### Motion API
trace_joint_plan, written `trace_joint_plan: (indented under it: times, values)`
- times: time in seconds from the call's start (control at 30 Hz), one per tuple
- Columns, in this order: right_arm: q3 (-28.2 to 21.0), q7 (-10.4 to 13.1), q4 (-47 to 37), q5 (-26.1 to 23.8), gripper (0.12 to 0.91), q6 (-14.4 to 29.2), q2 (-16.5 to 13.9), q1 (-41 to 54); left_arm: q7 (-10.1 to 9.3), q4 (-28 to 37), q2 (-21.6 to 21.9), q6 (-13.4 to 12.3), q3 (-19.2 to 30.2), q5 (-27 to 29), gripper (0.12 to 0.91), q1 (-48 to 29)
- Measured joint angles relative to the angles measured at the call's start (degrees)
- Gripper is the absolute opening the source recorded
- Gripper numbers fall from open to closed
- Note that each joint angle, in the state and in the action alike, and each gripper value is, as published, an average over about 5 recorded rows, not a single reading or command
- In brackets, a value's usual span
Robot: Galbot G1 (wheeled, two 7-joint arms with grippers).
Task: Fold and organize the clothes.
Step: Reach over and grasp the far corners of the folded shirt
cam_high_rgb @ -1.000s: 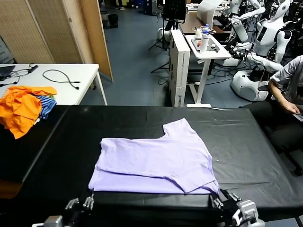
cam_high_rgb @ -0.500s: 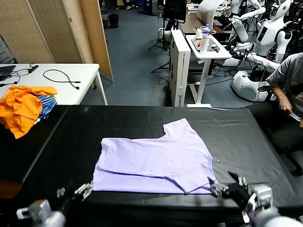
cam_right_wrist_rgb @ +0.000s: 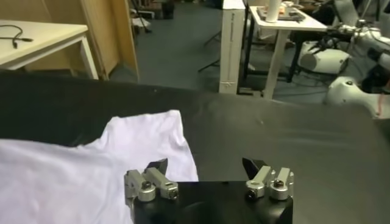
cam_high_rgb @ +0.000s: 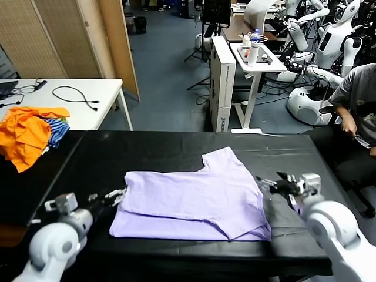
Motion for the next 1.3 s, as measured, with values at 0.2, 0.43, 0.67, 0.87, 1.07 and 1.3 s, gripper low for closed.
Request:
trace_joint_plan:
  times: [0.2,0.43,0.67,0.87,1.07,1.3]
  values:
    - [-5.9,-1.5,-7.5,-1.9,0.907,0.0,2.6,7.5,1.27,6.8,0.6,0.0,3.9,0.4,0.907,-6.7]
    - [-10.1,-2.5,-13.9,-2.2,0.907,0.0,4.8,13.2,1.69,11.2,1.6,0.0,7.1,0.7,0.907,-10.2]
    - [-11.4,-2.8,-16.7,-2.2,0.901,0.0,5.8,14.6,1.77,12.6,1.5,-0.2,7.9,1.1,0.907,-11.0]
    - [-11.9,-3.1,-17.9,-2.4,0.758,0.0,6.2,14.6,1.79,12.5,1.4,-0.2,8.0,1.1,0.907,-10.9]
    - [-12.5,-3.7,-19.6,-3.4,0.663,0.0,7.2,14.8,2.12,12.4,1.1,-0.4,8.0,1.3,0.865,-10.7]
    - [-12.9,-3.9,-21.1,-3.9,0.604,0.1,8.0,15.1,2.88,12.5,0.8,-0.5,8.5,1.7,0.794,-10.9]
